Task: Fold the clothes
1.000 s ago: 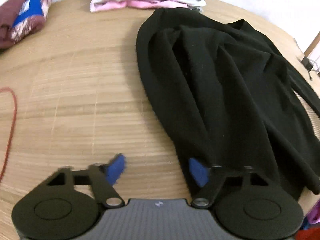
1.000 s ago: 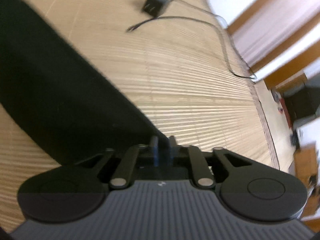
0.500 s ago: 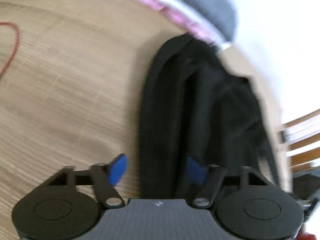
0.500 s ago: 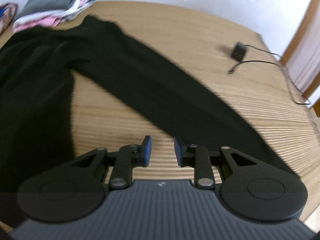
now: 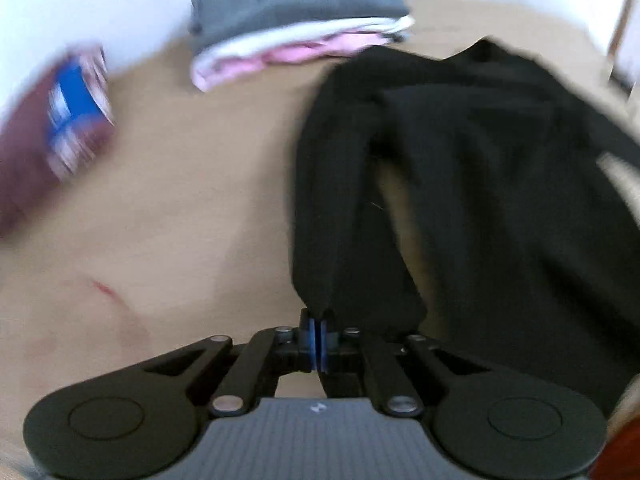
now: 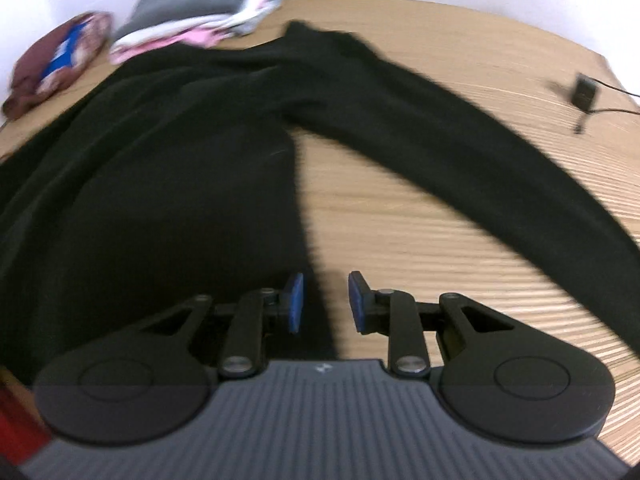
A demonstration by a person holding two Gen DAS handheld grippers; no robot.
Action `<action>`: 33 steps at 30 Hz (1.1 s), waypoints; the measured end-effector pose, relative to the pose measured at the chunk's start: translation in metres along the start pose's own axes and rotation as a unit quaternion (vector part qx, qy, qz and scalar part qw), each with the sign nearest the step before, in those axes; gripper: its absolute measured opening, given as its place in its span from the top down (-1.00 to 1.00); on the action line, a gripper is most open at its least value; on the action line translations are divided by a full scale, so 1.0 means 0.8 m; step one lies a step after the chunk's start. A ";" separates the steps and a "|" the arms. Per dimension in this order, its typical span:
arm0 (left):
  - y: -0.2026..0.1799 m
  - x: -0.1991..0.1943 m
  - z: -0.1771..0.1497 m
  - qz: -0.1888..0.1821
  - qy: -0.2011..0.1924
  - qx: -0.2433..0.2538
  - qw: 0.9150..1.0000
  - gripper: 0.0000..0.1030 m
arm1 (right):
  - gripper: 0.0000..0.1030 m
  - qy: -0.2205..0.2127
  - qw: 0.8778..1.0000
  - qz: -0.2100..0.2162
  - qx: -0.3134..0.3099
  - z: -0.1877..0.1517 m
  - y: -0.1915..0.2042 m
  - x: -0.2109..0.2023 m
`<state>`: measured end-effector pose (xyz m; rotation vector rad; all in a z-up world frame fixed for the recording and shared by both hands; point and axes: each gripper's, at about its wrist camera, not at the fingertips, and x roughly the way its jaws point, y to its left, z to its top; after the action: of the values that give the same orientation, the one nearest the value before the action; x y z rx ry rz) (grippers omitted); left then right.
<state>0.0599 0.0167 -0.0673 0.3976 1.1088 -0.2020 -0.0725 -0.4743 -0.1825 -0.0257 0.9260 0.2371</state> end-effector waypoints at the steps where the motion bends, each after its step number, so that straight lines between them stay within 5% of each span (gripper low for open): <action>1: 0.024 -0.006 0.008 0.022 0.006 0.026 0.999 0.96 | 0.43 -0.003 1.000 0.005 0.001 -0.003 0.010 -0.004; 5: 0.120 -0.004 0.047 0.076 0.024 0.131 0.988 0.94 | 0.43 0.011 1.000 0.022 0.015 -0.017 0.050 -0.006; 7: 0.160 0.015 0.070 0.087 0.035 0.171 0.981 0.94 | 0.43 0.005 1.000 -0.019 -0.018 -0.023 0.078 -0.006; 12: 0.240 0.074 0.126 0.026 0.061 0.215 0.974 0.94 | 0.43 0.022 0.997 -0.075 0.017 -0.022 0.098 -0.013; 18: 0.303 0.136 0.166 0.036 0.044 0.213 0.976 0.83 | 0.47 0.062 0.993 -0.095 0.019 -0.016 0.146 -0.011; 19: 0.307 0.145 0.168 0.045 0.050 0.214 0.975 0.67 | 0.47 0.073 0.993 -0.087 0.022 -0.013 0.154 -0.011; 22: 0.314 0.171 0.149 0.094 0.095 0.236 0.963 -0.37 | 0.46 0.100 0.993 -0.057 0.018 -0.008 0.172 -0.016; 26: 0.287 0.129 0.121 0.067 0.061 0.165 0.982 -0.22 | 0.46 0.023 0.999 -0.031 0.022 0.031 0.164 -0.043; 28: 0.235 0.087 0.127 0.019 -0.005 0.150 0.988 -0.30 | 0.46 -0.038 0.999 -0.033 -0.012 0.081 0.151 -0.037; 30: 0.171 0.063 0.141 -0.062 -0.063 0.146 0.985 -0.43 | 0.44 -0.067 0.997 -0.013 -0.031 0.148 0.135 0.001; 33: 0.089 0.088 0.170 -0.107 -0.065 0.121 0.985 -0.41 | 0.47 -0.086 0.995 0.027 -0.032 0.251 0.114 0.083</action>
<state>0.2282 0.0289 -0.0633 0.4744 0.9991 -0.5484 0.1045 -0.3481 -0.1073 -0.0390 0.7476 0.3139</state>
